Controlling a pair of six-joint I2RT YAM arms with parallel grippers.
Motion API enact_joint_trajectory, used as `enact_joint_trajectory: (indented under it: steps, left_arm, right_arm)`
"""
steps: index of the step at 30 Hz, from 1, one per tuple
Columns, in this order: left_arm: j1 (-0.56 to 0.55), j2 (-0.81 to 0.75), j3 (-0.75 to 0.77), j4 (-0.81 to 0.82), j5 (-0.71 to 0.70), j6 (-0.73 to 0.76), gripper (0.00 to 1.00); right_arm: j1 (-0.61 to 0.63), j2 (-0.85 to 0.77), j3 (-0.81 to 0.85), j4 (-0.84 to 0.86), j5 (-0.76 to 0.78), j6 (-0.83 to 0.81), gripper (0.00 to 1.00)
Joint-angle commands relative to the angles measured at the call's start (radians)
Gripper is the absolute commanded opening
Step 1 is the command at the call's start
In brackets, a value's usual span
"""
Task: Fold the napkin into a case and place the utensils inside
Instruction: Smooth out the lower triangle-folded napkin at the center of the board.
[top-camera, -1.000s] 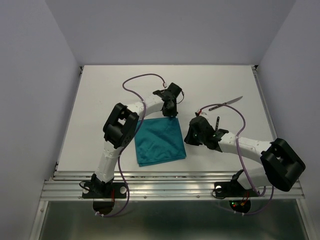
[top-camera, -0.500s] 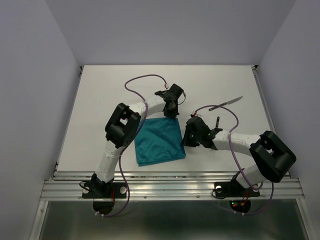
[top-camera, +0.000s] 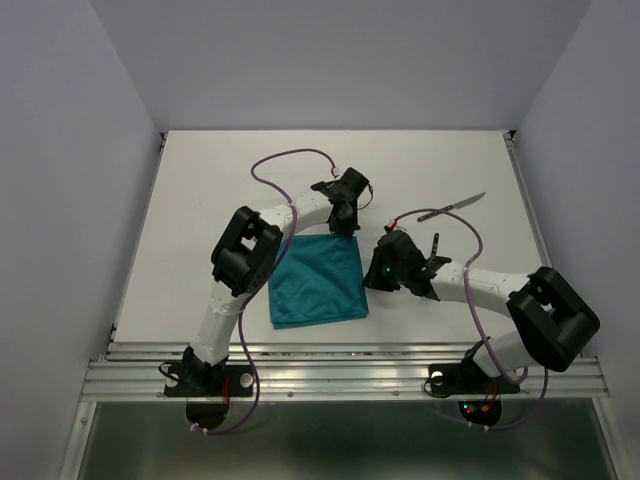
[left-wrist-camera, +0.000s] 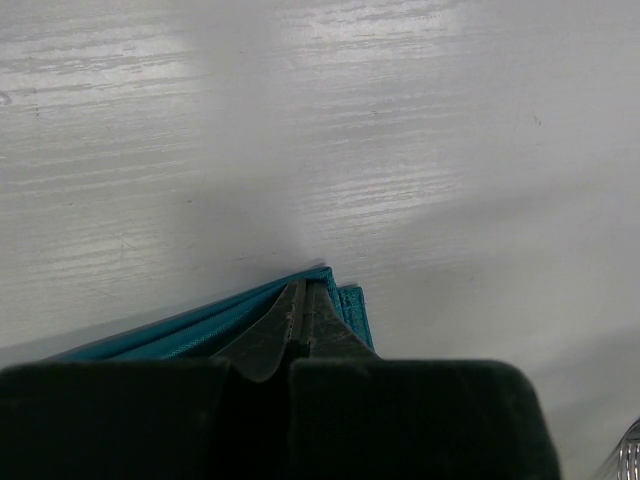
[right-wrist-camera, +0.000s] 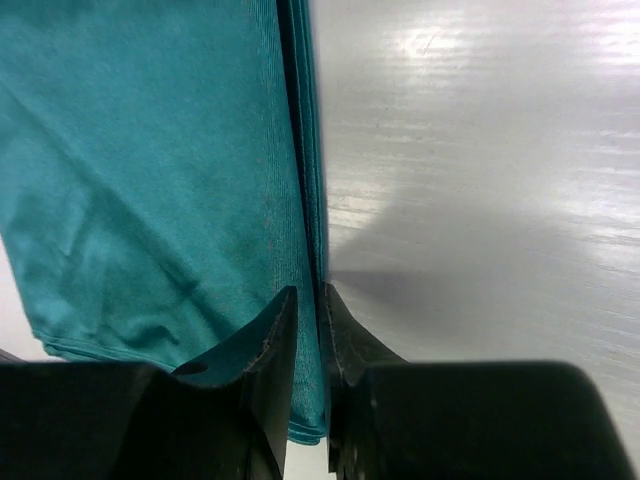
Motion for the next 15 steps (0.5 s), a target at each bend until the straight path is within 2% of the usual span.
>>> enact_joint_trajectory:
  steps: [1, 3, 4, 9, 15]
  left_arm:
    - [-0.014, -0.072, 0.009, -0.004, -0.026, 0.006, 0.0]
    - [-0.015, -0.101, 0.001, -0.004, -0.035, 0.001, 0.0]
    - [-0.015, -0.11, -0.001, -0.007, -0.043, -0.002, 0.03]
    - [-0.015, -0.095, 0.015, -0.007, -0.027, -0.009, 0.25]
    - [-0.018, -0.055, 0.045, -0.007, -0.004, -0.019, 0.34]
  right_arm:
    - [-0.061, -0.084, -0.008, 0.028, 0.014, -0.013, 0.21]
    - [-0.102, -0.087, 0.002, 0.028, -0.004, -0.029, 0.21]
    - [-0.141, -0.077, 0.021, 0.029, -0.015, -0.037, 0.21]
    - [-0.201, 0.028, 0.113, 0.04, -0.093, -0.085, 0.2]
    - [-0.245, 0.149, 0.206, 0.114, -0.18, -0.066, 0.19]
